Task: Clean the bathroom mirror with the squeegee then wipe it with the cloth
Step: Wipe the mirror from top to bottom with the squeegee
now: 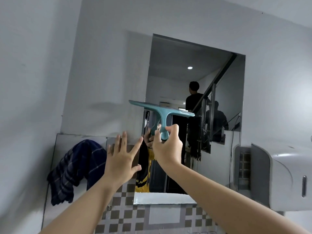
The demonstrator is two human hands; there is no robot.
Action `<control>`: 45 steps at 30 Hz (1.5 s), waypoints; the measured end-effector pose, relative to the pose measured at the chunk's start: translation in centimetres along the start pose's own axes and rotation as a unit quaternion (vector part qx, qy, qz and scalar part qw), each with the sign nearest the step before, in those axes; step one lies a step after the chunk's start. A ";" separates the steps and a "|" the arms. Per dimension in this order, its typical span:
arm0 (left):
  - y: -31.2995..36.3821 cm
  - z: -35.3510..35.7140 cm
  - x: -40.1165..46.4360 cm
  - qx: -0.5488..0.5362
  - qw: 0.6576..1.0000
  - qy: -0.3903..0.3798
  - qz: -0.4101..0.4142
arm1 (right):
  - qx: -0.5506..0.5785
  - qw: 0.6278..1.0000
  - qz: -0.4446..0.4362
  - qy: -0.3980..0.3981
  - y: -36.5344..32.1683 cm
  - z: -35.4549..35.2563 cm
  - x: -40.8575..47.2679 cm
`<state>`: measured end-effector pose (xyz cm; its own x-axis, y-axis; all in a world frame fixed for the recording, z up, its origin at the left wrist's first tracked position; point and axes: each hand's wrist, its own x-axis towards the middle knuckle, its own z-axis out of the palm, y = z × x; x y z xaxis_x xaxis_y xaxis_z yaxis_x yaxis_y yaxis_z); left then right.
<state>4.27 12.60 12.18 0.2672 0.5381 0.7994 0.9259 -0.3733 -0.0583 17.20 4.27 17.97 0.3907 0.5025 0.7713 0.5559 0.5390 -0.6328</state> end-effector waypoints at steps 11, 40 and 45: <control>-0.1 0.8 -0.4 -0.009 1.000 0.003 -0.007 | -0.229 0.958 -0.173 -0.029 4.4 -8.5 3.4; 0.0 1.3 -0.2 0.030 0.999 -0.014 -0.022 | -0.264 0.945 -0.191 0.022 15.9 -24.2 7.0; 0.2 1.4 -0.2 0.021 0.999 -0.028 -0.028 | -0.249 0.955 -0.160 0.022 17.5 -24.7 5.7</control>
<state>4.73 13.47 11.16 0.2290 0.5985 0.7677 0.9495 -0.3110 -0.0407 47.26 -0.11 12.99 0.1668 0.3302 0.9291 0.9275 0.2671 -0.2614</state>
